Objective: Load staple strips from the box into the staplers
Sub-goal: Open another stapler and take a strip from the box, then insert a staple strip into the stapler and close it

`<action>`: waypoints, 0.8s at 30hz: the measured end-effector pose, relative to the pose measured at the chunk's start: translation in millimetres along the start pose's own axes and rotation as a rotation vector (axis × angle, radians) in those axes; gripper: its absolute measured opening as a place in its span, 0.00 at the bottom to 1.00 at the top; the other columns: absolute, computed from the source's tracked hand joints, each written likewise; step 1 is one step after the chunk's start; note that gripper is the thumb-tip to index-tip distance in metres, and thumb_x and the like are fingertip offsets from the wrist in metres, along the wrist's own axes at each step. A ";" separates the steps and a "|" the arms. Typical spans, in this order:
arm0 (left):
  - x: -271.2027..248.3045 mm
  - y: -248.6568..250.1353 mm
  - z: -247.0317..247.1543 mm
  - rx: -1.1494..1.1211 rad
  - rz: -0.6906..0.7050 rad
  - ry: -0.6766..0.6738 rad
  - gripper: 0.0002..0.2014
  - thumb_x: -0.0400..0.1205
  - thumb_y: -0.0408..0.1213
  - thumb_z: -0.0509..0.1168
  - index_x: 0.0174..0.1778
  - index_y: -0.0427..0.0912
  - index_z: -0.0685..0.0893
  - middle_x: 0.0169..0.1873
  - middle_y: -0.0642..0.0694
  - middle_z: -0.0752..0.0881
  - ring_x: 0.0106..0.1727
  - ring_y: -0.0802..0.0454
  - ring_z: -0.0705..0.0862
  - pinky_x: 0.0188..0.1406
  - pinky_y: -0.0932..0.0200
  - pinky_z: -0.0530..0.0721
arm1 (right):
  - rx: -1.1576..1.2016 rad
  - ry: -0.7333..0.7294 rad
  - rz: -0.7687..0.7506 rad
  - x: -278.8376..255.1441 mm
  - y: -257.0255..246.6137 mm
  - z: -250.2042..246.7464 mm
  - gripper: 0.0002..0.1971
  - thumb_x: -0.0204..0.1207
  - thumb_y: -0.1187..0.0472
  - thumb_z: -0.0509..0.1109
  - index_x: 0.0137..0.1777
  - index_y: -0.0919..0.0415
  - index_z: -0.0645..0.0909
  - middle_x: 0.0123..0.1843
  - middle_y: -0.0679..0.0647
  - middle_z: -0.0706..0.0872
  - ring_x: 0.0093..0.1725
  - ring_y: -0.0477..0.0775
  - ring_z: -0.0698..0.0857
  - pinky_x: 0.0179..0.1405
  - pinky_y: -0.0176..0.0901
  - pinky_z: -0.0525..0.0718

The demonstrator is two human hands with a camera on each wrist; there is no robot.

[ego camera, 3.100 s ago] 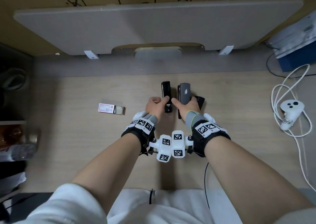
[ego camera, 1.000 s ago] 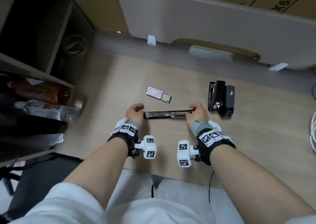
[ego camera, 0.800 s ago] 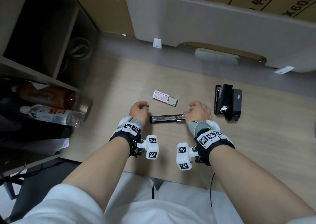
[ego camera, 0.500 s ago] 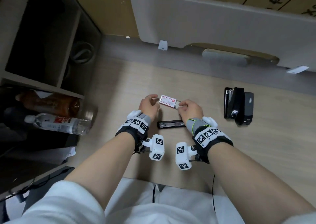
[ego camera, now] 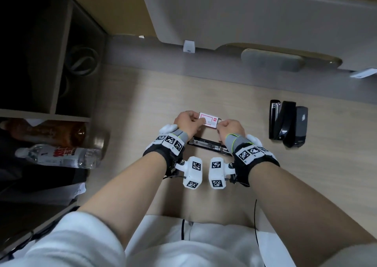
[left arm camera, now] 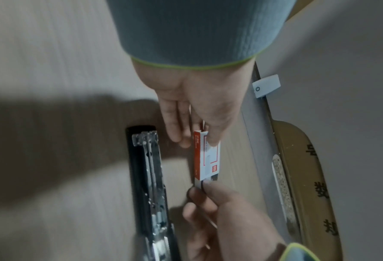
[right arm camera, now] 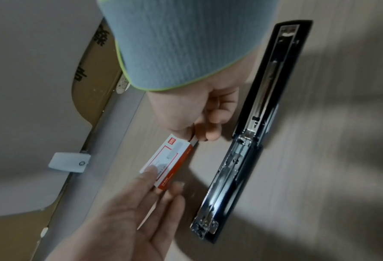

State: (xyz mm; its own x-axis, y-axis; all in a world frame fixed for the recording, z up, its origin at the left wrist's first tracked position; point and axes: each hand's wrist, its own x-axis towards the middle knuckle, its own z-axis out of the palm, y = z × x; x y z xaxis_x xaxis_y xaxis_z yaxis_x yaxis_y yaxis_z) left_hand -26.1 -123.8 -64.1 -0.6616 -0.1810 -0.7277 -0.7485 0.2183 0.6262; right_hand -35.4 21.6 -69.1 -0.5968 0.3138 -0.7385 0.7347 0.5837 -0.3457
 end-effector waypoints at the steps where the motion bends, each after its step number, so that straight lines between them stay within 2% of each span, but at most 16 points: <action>1: -1.8 4.5 0.3 0.000 0.017 0.016 0.06 0.70 0.46 0.74 0.33 0.50 0.85 0.32 0.49 0.92 0.38 0.44 0.92 0.47 0.45 0.91 | 0.033 0.014 0.017 5.2 4.1 2.5 0.12 0.68 0.52 0.64 0.40 0.56 0.87 0.38 0.56 0.92 0.40 0.65 0.90 0.46 0.53 0.90; 4: -8.4 16.4 1.3 0.024 0.100 0.084 0.06 0.68 0.47 0.71 0.32 0.49 0.87 0.25 0.51 0.90 0.33 0.49 0.90 0.43 0.52 0.90 | 0.131 0.021 0.057 20.6 20.0 9.6 0.10 0.64 0.49 0.63 0.35 0.47 0.85 0.30 0.53 0.91 0.36 0.65 0.91 0.43 0.61 0.91; 6: -14.0 22.2 -1.0 0.046 0.126 0.156 0.07 0.68 0.47 0.70 0.33 0.48 0.87 0.26 0.52 0.90 0.33 0.51 0.90 0.40 0.56 0.89 | 0.159 0.014 0.039 26.0 24.3 13.3 0.10 0.64 0.50 0.62 0.36 0.34 0.83 0.29 0.53 0.90 0.36 0.67 0.91 0.42 0.65 0.91; 7: -15.9 22.7 -2.3 0.050 0.123 0.195 0.07 0.68 0.47 0.70 0.33 0.48 0.87 0.28 0.51 0.90 0.34 0.52 0.89 0.40 0.57 0.88 | 0.165 0.012 0.030 29.7 26.4 15.3 0.11 0.63 0.49 0.61 0.37 0.30 0.82 0.30 0.54 0.90 0.38 0.68 0.91 0.42 0.66 0.90; 10: -19.2 21.8 -7.4 0.032 0.102 0.279 0.05 0.68 0.45 0.70 0.31 0.49 0.86 0.28 0.51 0.90 0.34 0.51 0.89 0.40 0.57 0.88 | 0.169 -0.002 0.026 45.1 35.1 23.5 0.09 0.61 0.46 0.62 0.36 0.39 0.84 0.35 0.52 0.91 0.40 0.66 0.91 0.43 0.65 0.91; 13: -22.7 22.7 -7.3 0.029 0.122 0.309 0.05 0.67 0.46 0.69 0.30 0.50 0.85 0.28 0.53 0.89 0.32 0.52 0.87 0.39 0.58 0.87 | 0.155 -0.004 0.009 46.1 34.3 22.7 0.10 0.57 0.44 0.64 0.36 0.38 0.84 0.38 0.53 0.92 0.42 0.65 0.92 0.45 0.63 0.91; 15: -28.2 24.5 -6.0 0.054 0.151 0.315 0.05 0.68 0.47 0.69 0.32 0.50 0.85 0.28 0.54 0.88 0.31 0.54 0.84 0.37 0.61 0.84 | 0.157 -0.017 0.002 44.6 31.0 22.1 0.13 0.55 0.40 0.63 0.34 0.44 0.84 0.37 0.55 0.92 0.41 0.66 0.91 0.45 0.63 0.91; 16: -29.7 24.2 -5.9 0.056 0.151 0.311 0.06 0.69 0.47 0.69 0.32 0.50 0.85 0.27 0.54 0.88 0.30 0.54 0.84 0.37 0.60 0.84 | 0.143 -0.018 -0.005 31.8 22.2 15.9 0.14 0.56 0.40 0.63 0.33 0.46 0.84 0.37 0.56 0.91 0.40 0.67 0.91 0.45 0.63 0.91; 18: -30.7 22.0 -7.4 0.022 0.132 0.317 0.06 0.68 0.47 0.69 0.32 0.50 0.85 0.23 0.54 0.87 0.28 0.54 0.85 0.37 0.58 0.86 | 0.108 -0.013 -0.023 -0.3 0.8 -0.3 0.17 0.63 0.40 0.66 0.31 0.54 0.84 0.36 0.60 0.91 0.40 0.67 0.90 0.48 0.59 0.90; 20: -27.5 20.5 -9.4 0.001 0.128 0.316 0.05 0.68 0.46 0.69 0.32 0.50 0.85 0.21 0.56 0.86 0.27 0.54 0.85 0.37 0.57 0.87 | 0.063 0.000 -0.034 -14.9 -12.1 -11.3 0.20 0.69 0.41 0.70 0.36 0.60 0.87 0.41 0.62 0.91 0.44 0.66 0.88 0.52 0.52 0.87; 22: -25.0 17.7 -9.2 -0.001 0.126 0.279 0.05 0.69 0.47 0.69 0.31 0.50 0.85 0.21 0.56 0.86 0.27 0.55 0.85 0.39 0.55 0.88 | 0.044 0.017 -0.017 -13.6 -13.7 -15.5 0.20 0.69 0.41 0.72 0.41 0.61 0.88 0.43 0.60 0.91 0.45 0.64 0.87 0.51 0.48 0.85; 24: -22.7 15.1 -9.4 -0.034 0.121 0.258 0.06 0.68 0.48 0.70 0.30 0.51 0.84 0.22 0.53 0.87 0.26 0.53 0.84 0.39 0.51 0.89 | 0.022 0.032 -0.003 -11.3 -15.2 -14.1 0.18 0.67 0.41 0.74 0.42 0.57 0.89 0.45 0.56 0.92 0.46 0.62 0.87 0.50 0.45 0.83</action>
State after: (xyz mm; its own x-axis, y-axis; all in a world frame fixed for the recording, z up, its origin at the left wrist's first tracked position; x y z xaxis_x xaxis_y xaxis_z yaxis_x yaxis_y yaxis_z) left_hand -22.8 -125.4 -35.5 -0.7326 -0.3946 -0.5545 -0.6615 0.2213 0.7165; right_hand -44.4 19.7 -47.3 -0.6089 0.3358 -0.7187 0.7393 0.5685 -0.3608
